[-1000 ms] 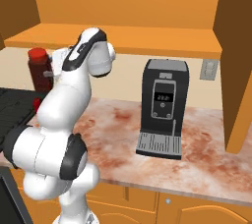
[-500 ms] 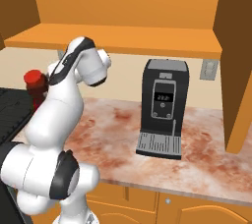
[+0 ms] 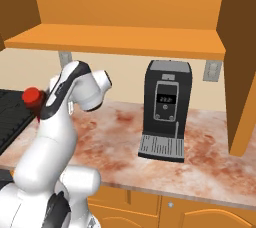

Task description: Collect the paprika, ketchup, and shaker from the cabinet and place them next to the stove.

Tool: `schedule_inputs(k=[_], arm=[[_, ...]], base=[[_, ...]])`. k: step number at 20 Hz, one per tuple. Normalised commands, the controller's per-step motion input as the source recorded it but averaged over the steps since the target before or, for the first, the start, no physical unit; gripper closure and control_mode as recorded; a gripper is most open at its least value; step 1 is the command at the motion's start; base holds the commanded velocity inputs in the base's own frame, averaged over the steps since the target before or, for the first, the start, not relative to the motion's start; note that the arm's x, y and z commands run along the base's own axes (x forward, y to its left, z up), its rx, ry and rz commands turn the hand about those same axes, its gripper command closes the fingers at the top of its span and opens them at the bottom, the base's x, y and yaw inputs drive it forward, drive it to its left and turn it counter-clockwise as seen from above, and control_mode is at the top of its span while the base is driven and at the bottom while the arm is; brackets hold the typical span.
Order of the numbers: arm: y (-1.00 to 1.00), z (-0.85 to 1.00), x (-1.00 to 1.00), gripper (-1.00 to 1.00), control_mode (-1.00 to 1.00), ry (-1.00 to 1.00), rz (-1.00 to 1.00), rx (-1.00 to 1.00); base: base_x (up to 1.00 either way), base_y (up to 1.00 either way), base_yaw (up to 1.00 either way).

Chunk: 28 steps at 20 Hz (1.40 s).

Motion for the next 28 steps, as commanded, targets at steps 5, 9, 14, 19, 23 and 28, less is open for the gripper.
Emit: schedule_inputs(k=[5, 9, 14, 19, 23, 28], arm=[[0.09, -0.34, 0.14, 1.0, -1.0, 0.0, -0.05, 0.03], [0.19, -0.49, 0.16, 1.0, -1.0, 0.03, -0.03, 0.0], [0.26, -0.48, 0.32, 1.0, -1.0, 0.15, 0.0, 0.0], [0.26, -0.38, 0.5, 1.0, -1.0, 0.21, 0.0, 0.01], [0.28, -0.38, 0.5, 1.0, -1.0, 0.13, 0.0, 0.01], [0.32, -0.41, 0.44, 1.0, -1.0, 0.07, 0.0, 0.01]], base=[[0.0, 0.0, 0.0], [0.0, 0.0, 0.0], [0.0, 0.0, 0.0], [0.0, 0.0, 0.0], [0.0, 0.0, 0.0], [0.0, 0.0, 0.0]])
